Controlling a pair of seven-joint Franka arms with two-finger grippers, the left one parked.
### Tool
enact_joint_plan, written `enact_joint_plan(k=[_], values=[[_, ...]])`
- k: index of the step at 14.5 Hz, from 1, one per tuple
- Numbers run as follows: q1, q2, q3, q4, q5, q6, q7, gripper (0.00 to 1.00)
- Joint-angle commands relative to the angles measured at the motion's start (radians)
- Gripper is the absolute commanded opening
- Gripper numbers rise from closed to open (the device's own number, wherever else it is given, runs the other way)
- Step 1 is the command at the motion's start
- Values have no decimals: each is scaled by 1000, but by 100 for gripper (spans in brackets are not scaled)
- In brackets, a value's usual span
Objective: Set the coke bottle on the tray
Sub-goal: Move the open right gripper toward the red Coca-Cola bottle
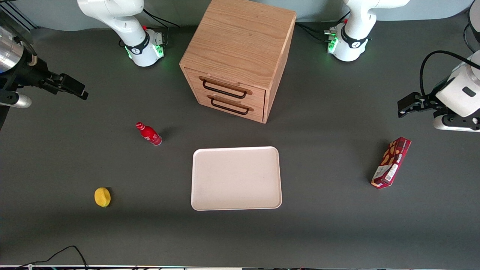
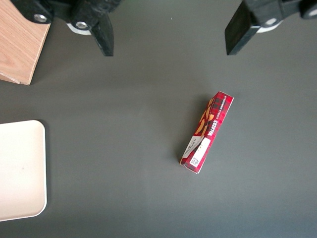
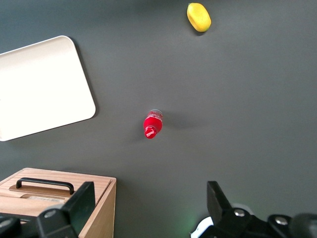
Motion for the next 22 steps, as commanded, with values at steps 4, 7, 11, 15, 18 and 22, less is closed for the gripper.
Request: enact_joint_plan(k=[4,7,11,15,18,22], values=[[11,27,-3,39,8,-44,8,100],[12,27,6,24,7,-79,4,100],[14,44,13,-68,17,-44,-13,100],[14,11,49,-339,21,233,8,100],[14,-2,84,-566,19,531,10,100],[14,21,90,-754,16,816,18,100]])
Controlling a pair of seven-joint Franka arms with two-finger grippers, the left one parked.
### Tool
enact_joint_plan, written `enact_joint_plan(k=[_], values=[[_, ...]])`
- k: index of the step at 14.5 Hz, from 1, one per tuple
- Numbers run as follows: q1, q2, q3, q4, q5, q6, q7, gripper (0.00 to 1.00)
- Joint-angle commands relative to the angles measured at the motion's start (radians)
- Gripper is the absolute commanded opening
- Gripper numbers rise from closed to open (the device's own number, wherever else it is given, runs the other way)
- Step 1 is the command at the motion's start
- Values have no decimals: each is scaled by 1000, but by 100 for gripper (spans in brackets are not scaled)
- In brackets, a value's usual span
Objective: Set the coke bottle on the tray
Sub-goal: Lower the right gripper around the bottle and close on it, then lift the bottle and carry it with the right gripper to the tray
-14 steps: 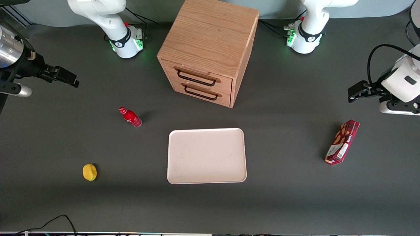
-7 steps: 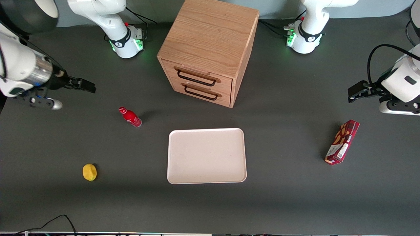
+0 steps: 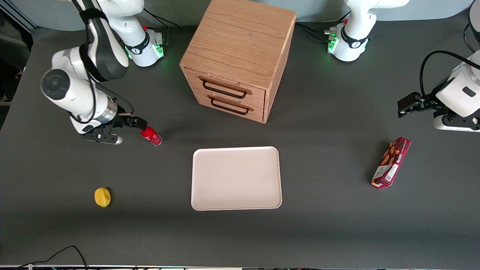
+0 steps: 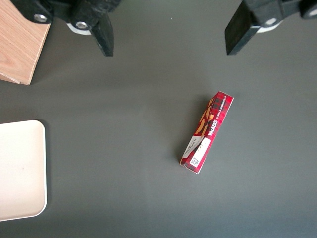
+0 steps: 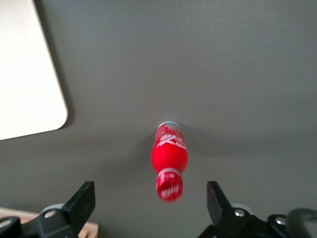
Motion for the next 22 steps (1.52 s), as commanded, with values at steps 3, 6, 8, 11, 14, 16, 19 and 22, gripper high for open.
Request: enact_joint_plan(k=[3,6,8,11,14,16,19,22], values=[[1,-8,5,-156,13,200,15,100],[1,3,6,-170,6,231,13,85],[3,3,6,-168,4,232,13,59],[3,3,26,-173,4,232,13,5],[3,2,42,-174,4,231,4,0],[3,-7,42,-164,1,219,-3,0],[-2,-23,37,-60,-14,68,-32,0],[-8,-14,23,182,-42,-222,-95,0]])
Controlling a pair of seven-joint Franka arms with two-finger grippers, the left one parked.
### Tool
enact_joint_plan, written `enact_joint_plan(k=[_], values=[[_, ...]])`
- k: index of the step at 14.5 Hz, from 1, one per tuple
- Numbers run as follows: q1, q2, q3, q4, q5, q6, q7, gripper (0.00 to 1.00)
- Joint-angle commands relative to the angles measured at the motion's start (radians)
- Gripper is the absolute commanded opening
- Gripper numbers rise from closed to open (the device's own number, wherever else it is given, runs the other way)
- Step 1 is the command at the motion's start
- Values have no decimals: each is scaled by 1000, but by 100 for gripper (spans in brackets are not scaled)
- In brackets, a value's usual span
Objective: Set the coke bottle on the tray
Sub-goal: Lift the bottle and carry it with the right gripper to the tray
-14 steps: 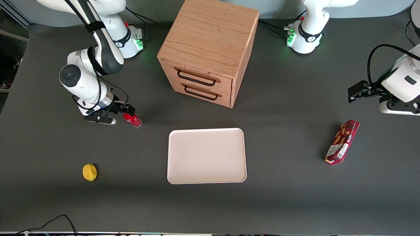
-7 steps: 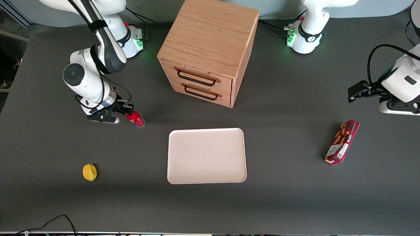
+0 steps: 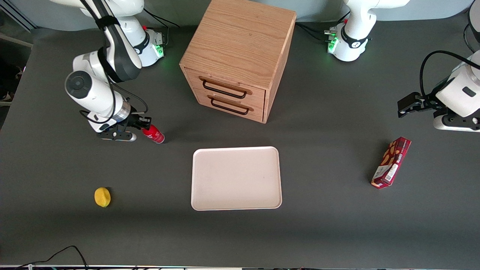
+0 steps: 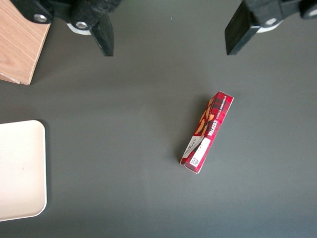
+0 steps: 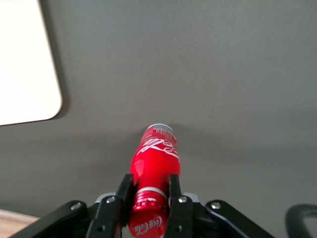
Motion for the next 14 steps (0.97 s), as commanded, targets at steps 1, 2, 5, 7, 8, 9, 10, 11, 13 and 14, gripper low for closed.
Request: enact_joint_plan(k=[1,2,5,7,8,9,10,11,13,14], values=[[-4,8,-11,269,-25,-286,-60,0],[-1,21,-11,361,-25,-358,-59,0],[5,144,10,674,-25,-542,-42,0],[30,291,39,899,-24,-648,69,0],[31,361,70,982,-28,-673,134,0],[34,423,108,1044,-39,-675,196,0],[48,486,130,1098,-71,-672,259,0],[68,549,142,1153,-106,-663,321,0],[94,658,173,1213,-127,-596,454,0],[103,691,176,1213,-128,-533,517,0]])
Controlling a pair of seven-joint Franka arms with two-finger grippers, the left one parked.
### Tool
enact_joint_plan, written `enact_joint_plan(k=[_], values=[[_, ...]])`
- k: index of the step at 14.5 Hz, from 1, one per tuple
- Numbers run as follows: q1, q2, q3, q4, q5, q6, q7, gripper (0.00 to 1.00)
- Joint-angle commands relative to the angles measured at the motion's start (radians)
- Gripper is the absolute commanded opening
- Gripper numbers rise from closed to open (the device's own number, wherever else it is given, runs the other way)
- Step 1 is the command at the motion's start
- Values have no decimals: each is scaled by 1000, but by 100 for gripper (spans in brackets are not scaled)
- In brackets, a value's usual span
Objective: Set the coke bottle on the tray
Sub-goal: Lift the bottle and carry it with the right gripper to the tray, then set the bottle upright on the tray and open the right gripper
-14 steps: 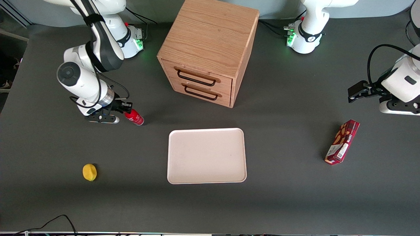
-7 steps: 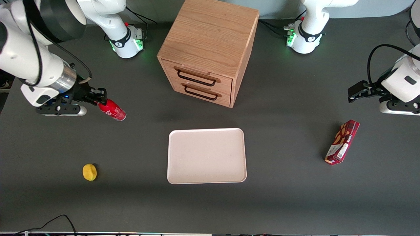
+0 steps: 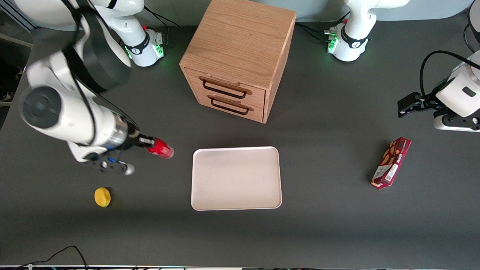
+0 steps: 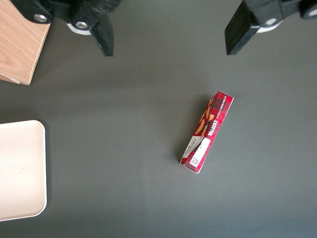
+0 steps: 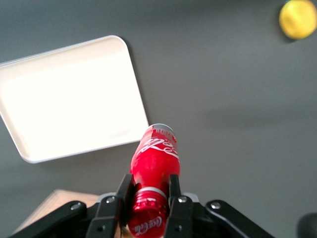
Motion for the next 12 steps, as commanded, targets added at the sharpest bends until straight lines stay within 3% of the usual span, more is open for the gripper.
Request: enact_joint_plan(k=[1,5,8,11,12], values=[[48,166,25,142,-30,88,178,0],[87,289,27,141,-143,292,290,0],[88,336,25,139,-157,374,309,0],[90,361,27,138,-212,400,312,0],[88,364,25,139,-214,408,310,8]])
